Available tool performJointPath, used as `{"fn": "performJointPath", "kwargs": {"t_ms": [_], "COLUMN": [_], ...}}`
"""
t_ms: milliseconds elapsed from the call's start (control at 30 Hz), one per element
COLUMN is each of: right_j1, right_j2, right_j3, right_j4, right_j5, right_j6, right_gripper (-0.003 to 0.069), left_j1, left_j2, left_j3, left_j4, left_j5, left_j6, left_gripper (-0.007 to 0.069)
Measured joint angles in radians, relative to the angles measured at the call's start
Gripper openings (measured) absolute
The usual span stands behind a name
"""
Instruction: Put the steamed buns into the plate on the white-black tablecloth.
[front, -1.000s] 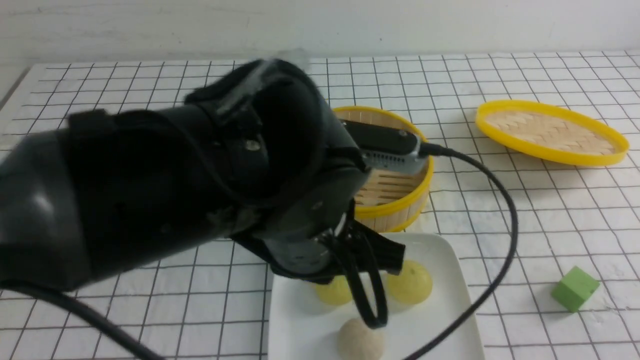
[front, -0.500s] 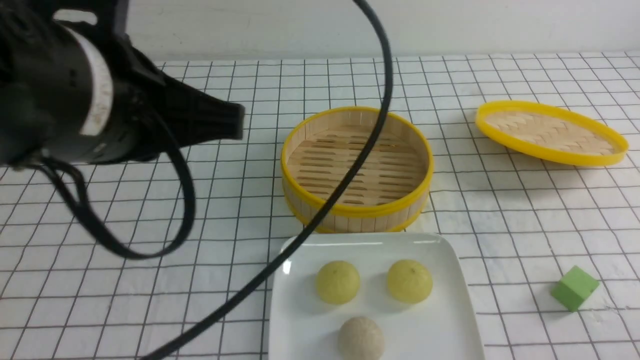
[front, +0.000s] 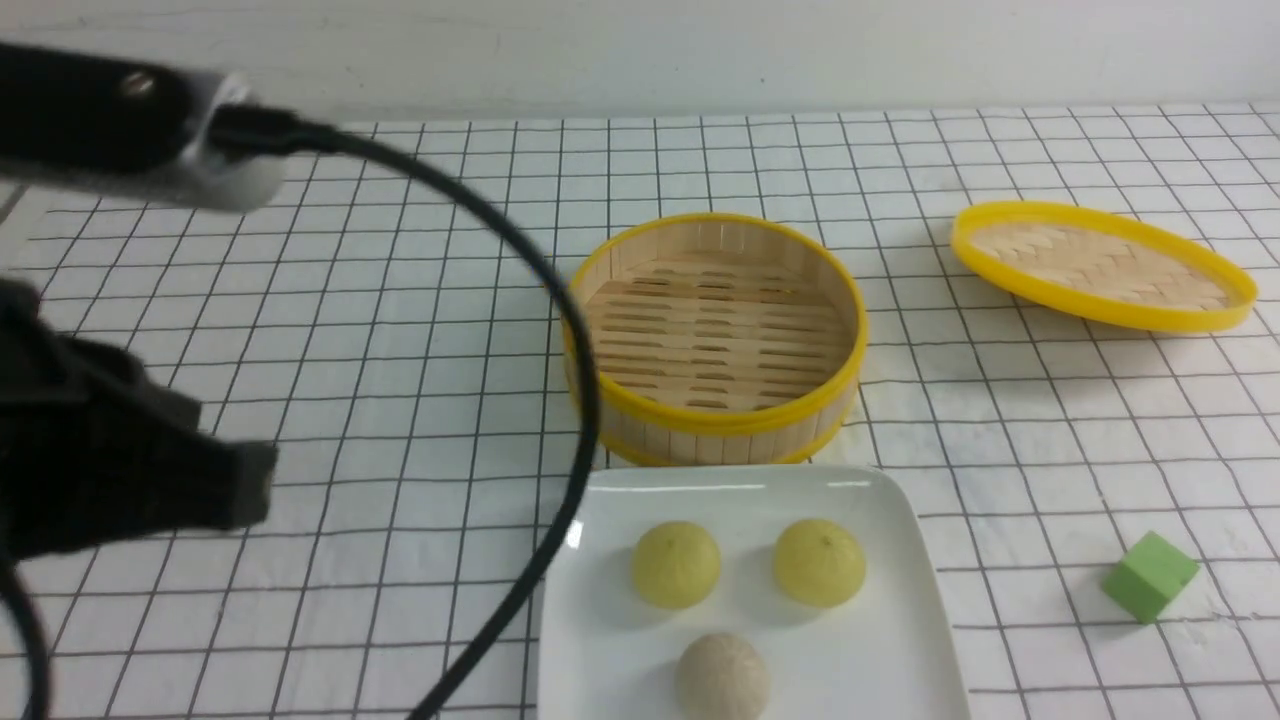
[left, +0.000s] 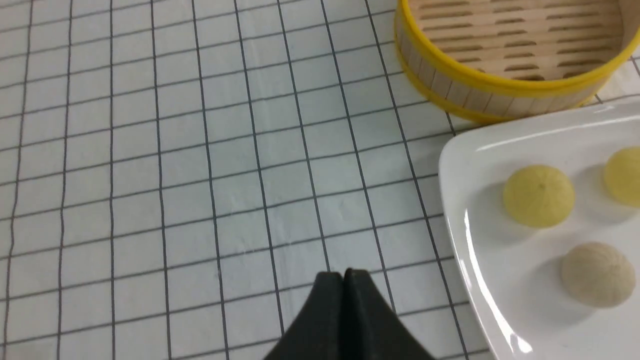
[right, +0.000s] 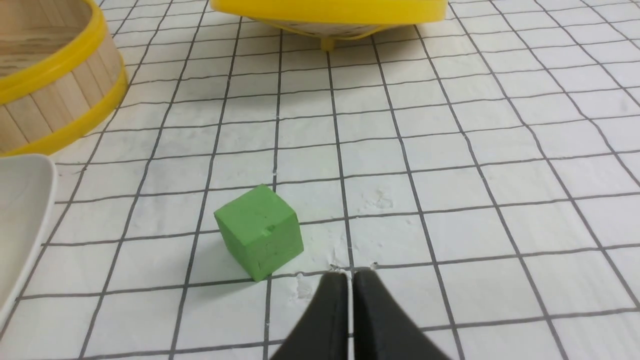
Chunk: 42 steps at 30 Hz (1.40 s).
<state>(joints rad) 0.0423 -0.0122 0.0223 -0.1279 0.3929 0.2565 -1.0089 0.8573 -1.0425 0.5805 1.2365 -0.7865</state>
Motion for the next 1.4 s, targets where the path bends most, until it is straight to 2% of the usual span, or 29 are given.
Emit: {"fn": "performJointPath", "kwargs": {"t_ms": [167,200,233,367,467,633,900,1133,1400], "right_j1": [-0.002,-0.003,-0.003,-0.003,-0.003,-0.004,-0.004,-0.004,-0.004], "right_j2": [0.000,0.000,0.000,0.000,0.000,0.000,0.000,0.000,0.000], "right_j3": [0.000,0.000,0.000,0.000,0.000,0.000,0.000,0.000,0.000], "right_j4": [0.000,0.000,0.000,0.000,0.000,0.000,0.000,0.000,0.000], "right_j5": [0.001,0.001,0.001,0.001,0.001,0.001,0.001,0.001,0.001], "right_j6": [0.000,0.000,0.000,0.000,0.000,0.000,0.000,0.000,0.000], "right_gripper": [0.0038,0.0041,0.0041,0.0046,0.0052,0.0059,0.0064,0.0072,0.0083], "left_j1": [0.000,0.000,0.000,0.000,0.000,0.000,0.000,0.000,0.000], "left_j2": [-0.159,-0.212,-0.223,-0.290,-0.295,-0.265,-0.259,-0.259,-0.259], "left_j3": [0.156,0.248,0.248,0.464,0.613,0.716,0.731,0.731,0.731], "left_j4": [-0.093,-0.137,-0.137,-0.178,-0.158,-0.088,0.007,-0.011,0.030], "left_j5": [-0.019,-0.104,-0.104,-0.466,-0.781,-1.011,-0.980,-0.903,-0.900], "left_j6": [-0.017,-0.024,-0.025,-0.080,-0.181,-0.246,-0.252,-0.335,-0.357], "left_gripper": [0.0002,0.0002,0.0002,0.0002,0.0006,0.0013,0.0019,0.0024,0.0034]}}
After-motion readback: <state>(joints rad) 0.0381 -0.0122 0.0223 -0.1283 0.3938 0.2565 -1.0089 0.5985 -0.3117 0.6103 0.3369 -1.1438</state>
